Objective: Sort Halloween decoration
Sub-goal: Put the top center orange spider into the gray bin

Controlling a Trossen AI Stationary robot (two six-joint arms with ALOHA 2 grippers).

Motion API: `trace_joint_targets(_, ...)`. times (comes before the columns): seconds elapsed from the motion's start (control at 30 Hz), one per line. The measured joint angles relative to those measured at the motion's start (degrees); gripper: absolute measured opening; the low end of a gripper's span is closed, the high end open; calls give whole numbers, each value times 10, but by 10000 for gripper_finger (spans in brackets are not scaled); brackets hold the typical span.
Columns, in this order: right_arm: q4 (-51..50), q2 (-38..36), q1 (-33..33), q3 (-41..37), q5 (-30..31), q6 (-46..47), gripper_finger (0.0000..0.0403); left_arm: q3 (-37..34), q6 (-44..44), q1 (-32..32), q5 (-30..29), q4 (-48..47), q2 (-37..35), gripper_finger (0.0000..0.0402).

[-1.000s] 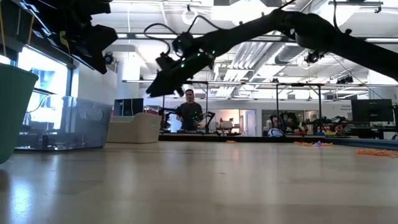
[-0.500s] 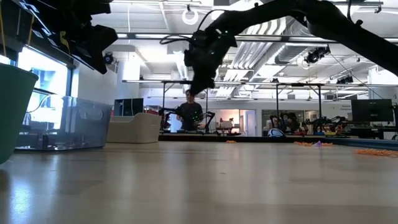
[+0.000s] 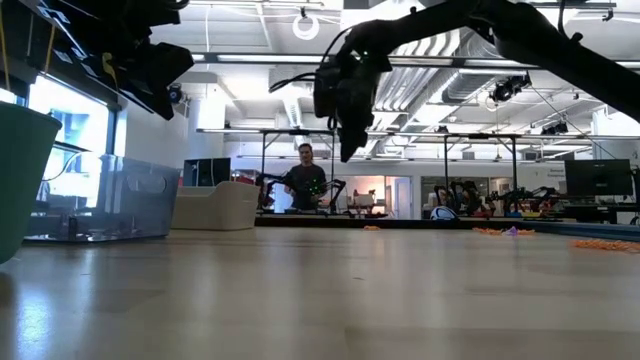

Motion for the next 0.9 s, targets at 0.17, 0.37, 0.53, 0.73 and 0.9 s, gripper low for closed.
trace_joint_targets(0.17, -5, 0, -19, -6, -2, 0, 82, 0, -4, 3, 0, -6, 0, 136)
trace_joint_targets(0.37, 41, 1, -50, -78, -13, 2, 82, 0, -6, 3, 0, -10, 0, 136)
trace_joint_targets(0.53, 79, 2, -74, -176, -12, 4, 82, 0, -16, 3, 3, -21, 0, 136)
trace_joint_targets(0.73, 178, 2, -87, -262, -12, 31, 82, 0, -16, 15, 2, -25, -7, 136)
trace_joint_targets(0.9, 238, 2, -84, -275, 0, 42, 82, 0, -5, 24, 0, -24, -7, 136)
